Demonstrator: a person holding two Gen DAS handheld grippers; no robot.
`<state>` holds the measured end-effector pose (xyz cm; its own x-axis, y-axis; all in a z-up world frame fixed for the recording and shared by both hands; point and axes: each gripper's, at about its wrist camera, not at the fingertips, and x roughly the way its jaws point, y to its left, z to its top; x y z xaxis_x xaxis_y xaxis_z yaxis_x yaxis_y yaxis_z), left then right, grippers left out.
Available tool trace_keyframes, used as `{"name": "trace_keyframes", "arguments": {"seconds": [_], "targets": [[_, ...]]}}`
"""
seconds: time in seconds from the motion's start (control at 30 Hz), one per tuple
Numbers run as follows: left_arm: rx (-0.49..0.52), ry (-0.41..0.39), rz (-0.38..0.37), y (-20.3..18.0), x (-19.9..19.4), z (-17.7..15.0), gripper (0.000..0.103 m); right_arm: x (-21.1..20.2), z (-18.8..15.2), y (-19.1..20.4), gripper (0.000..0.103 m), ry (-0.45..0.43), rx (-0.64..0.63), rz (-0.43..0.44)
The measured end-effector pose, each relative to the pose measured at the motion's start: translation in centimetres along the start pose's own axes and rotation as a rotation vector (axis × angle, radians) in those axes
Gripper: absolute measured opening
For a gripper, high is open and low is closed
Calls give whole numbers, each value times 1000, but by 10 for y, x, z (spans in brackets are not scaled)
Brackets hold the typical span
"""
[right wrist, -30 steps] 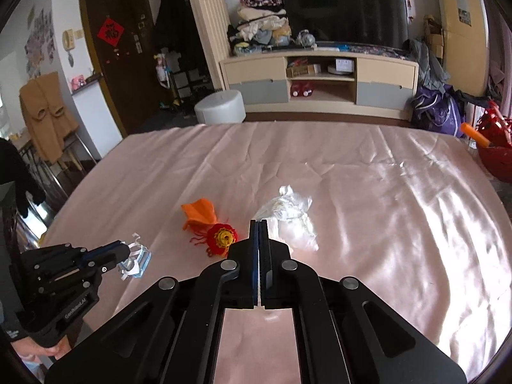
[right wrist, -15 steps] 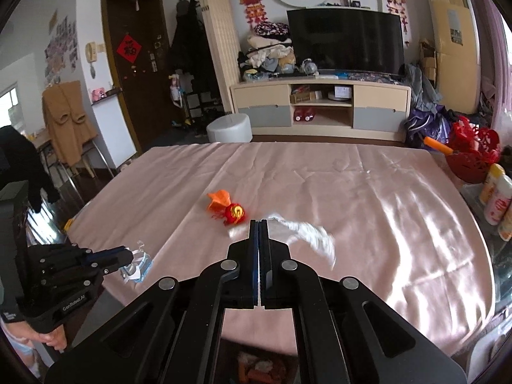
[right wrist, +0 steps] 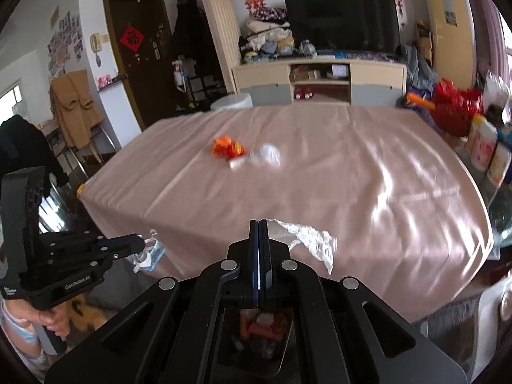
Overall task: Collect trash
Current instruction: 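Carry the plastic piece and plastic bag in both tools down to the bin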
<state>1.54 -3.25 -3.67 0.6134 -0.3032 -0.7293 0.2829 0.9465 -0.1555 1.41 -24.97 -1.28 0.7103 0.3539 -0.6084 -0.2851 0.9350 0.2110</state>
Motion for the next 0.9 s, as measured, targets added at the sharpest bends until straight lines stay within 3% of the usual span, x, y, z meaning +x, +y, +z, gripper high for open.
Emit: {"name": "trace_keyframes", "arguments": {"seconds": [0.4, 0.9], "targets": [[-53, 117, 6, 0, 38, -51, 3, 9, -54, 13, 2, 100, 0, 41], [-106, 277, -3, 5, 86, -96, 3, 94, -114, -2, 2, 329, 121, 53]]}}
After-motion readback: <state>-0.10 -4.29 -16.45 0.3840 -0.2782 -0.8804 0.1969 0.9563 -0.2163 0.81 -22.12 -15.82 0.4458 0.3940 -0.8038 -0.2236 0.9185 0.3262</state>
